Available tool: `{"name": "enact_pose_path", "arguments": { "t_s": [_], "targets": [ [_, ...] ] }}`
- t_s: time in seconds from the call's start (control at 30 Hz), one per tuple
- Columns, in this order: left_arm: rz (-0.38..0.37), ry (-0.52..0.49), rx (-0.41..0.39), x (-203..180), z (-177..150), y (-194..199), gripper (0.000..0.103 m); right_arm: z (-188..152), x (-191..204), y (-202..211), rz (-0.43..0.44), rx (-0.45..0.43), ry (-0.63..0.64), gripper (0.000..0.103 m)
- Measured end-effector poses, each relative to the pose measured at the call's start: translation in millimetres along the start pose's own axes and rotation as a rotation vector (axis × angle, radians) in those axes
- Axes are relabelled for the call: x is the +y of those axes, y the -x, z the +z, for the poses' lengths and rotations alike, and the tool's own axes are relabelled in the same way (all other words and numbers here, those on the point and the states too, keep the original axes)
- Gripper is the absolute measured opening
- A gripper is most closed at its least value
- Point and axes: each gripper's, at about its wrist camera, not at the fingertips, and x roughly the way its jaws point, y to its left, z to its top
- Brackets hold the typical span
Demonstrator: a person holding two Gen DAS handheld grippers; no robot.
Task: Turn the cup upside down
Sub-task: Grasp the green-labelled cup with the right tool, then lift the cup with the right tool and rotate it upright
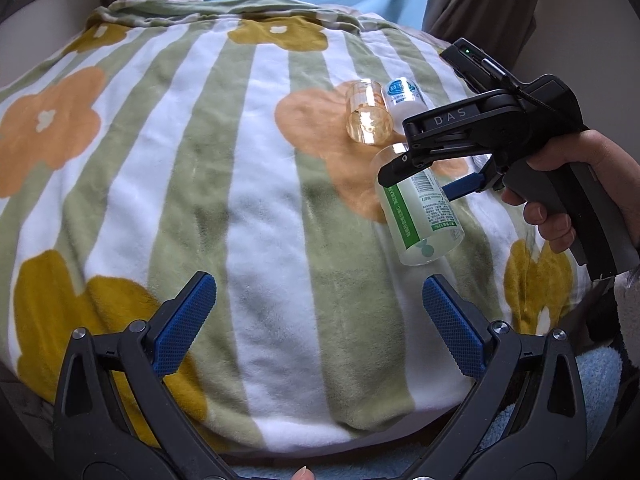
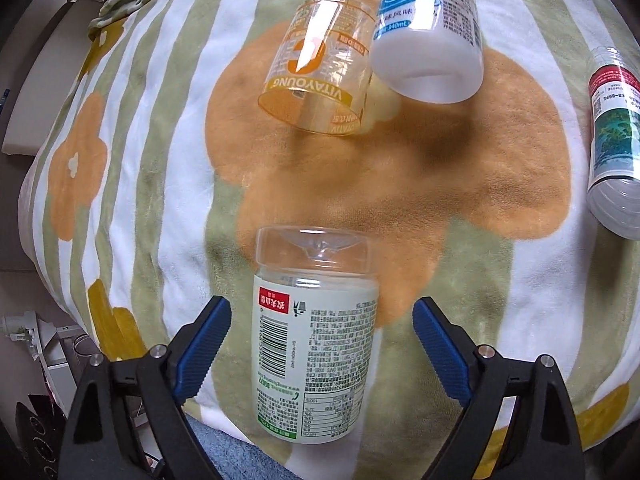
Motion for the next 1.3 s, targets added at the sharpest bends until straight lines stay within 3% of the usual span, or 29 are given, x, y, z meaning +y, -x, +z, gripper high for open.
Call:
{"name": "enact_pose_path", "arguments": {
  "t_s": [0.1,0.3,0.47,0.57,0.73,0.9,1.1,1.3],
  "targets": [
    [-0.003,0.000,0.015,0,-4,-6,0.103,4,0,-10,-0.037,0.027,0.010,0.088],
    [-0.006,0.004,0.039,1,-7,-12,0.103,8,3,-16,-0.008,0.030,-0.004,0.059],
    [-0.007,0.021,0.052,6,-8,-14,0.103,7,7,-2,0.028,-0.025,0.013,0.059],
    [-0.016,0.044,0.056,10,-9,-14,0.103,1,8,16,0.046,-0.131,0.059,0.059],
    [-0.026,0.071,0.064,15,-9,-16,0.103,-21,16,44,0.035,-0.424,0.195,0.059],
    [-0.007,0.054,0.069,10,-10,-17,0.103,-46,19,39,0.022,-0.679,0.291,0.059],
    [0.008,0.052,0.077,9,-9,-19,0.103,-53,18,16,-0.006,-0.775,0.329,0.059],
    [0.005,0.023,0.084,2,-8,-20,0.103,-74,15,10,-0.034,-0.779,0.431,0.059]
  ]
}}
